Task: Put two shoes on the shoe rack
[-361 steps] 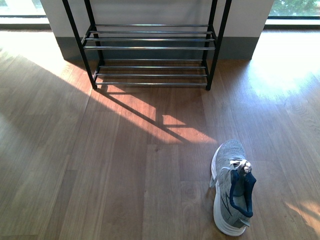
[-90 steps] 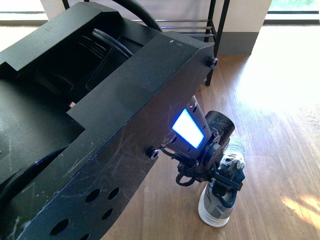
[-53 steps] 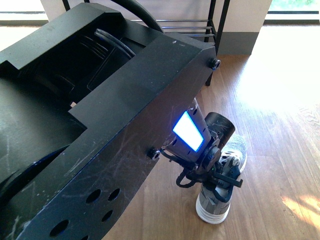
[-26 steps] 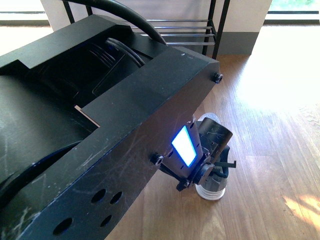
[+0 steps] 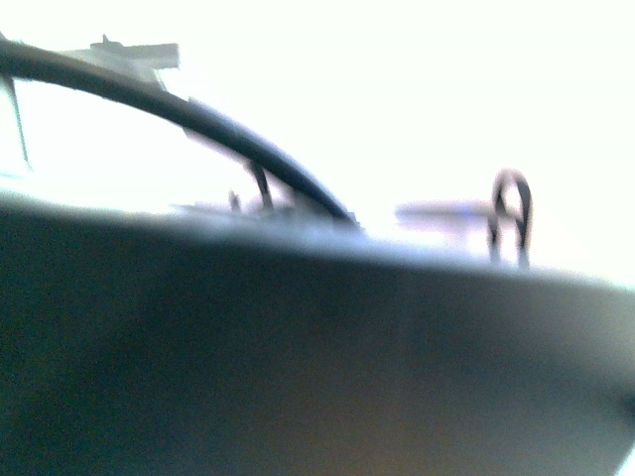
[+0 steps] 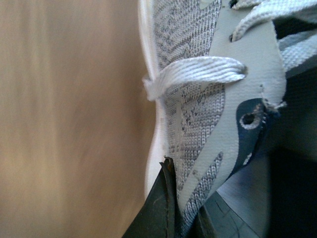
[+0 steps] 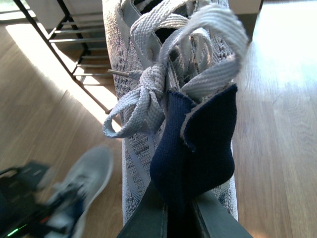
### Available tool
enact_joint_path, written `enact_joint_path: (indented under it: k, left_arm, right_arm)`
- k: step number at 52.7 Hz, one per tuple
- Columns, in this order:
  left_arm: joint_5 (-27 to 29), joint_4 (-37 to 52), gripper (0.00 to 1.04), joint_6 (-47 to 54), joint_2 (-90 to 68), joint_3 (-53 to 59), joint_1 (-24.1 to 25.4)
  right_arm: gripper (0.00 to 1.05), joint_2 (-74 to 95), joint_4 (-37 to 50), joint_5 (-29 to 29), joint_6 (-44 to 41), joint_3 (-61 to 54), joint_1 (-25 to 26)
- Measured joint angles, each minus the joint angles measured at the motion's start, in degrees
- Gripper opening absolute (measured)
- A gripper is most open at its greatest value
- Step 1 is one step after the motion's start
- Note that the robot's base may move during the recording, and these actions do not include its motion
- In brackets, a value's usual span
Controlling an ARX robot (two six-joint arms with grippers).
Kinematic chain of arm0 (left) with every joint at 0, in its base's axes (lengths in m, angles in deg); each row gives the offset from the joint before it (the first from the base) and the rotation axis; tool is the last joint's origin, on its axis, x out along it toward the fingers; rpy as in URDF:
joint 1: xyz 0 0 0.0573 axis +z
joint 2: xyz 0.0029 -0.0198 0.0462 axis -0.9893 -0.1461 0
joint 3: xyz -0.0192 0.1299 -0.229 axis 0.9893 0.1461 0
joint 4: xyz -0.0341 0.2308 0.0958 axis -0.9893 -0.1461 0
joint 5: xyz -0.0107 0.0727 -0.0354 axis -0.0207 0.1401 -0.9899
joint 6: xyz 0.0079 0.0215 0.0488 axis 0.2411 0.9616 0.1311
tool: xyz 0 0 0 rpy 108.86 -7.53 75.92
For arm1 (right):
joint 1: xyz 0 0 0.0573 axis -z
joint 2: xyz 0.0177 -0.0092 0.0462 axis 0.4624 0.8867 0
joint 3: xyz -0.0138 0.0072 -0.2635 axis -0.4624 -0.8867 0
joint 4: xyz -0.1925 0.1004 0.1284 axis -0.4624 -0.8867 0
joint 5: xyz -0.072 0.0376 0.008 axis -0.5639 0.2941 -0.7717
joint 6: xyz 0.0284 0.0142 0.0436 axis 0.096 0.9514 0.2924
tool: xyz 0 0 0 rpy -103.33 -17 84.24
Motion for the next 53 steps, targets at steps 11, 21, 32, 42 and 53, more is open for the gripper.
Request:
enact_joint_path:
  k: [11, 21, 32, 42, 53]
  left_arm:
    - [8.48, -7.41, 0.02, -4.39, 12.0, 21.05, -2.54]
    - [6.16, -2.97, 0.02, -15.02, 12.0, 21.44, -2.19]
    - [5.29, -2.23, 0.02, -25.29, 11.17, 9.9, -0.13]
    - [2.91, -3.39, 0.02, -25.97, 4.92, -1.49, 0.02]
    - [4.07, -24.81, 0.02, -33.7, 7.23, -4.46, -2.38]
  right_arm:
    - [0.02, 0.0, 0.0, 0.11, 0.0, 0.0, 0.0]
    - [0.02, 0.0, 0.0, 0.15, 0.0, 0.0, 0.0]
    - [0.02, 0.0, 0.0, 0.04, 0.0, 0.0, 0.0]
    - [0.02, 0.0, 0.0, 0.09, 0.0, 0.0, 0.0]
    - [0.02, 0.0, 0.0, -0.02, 0.0, 0.0, 0.0]
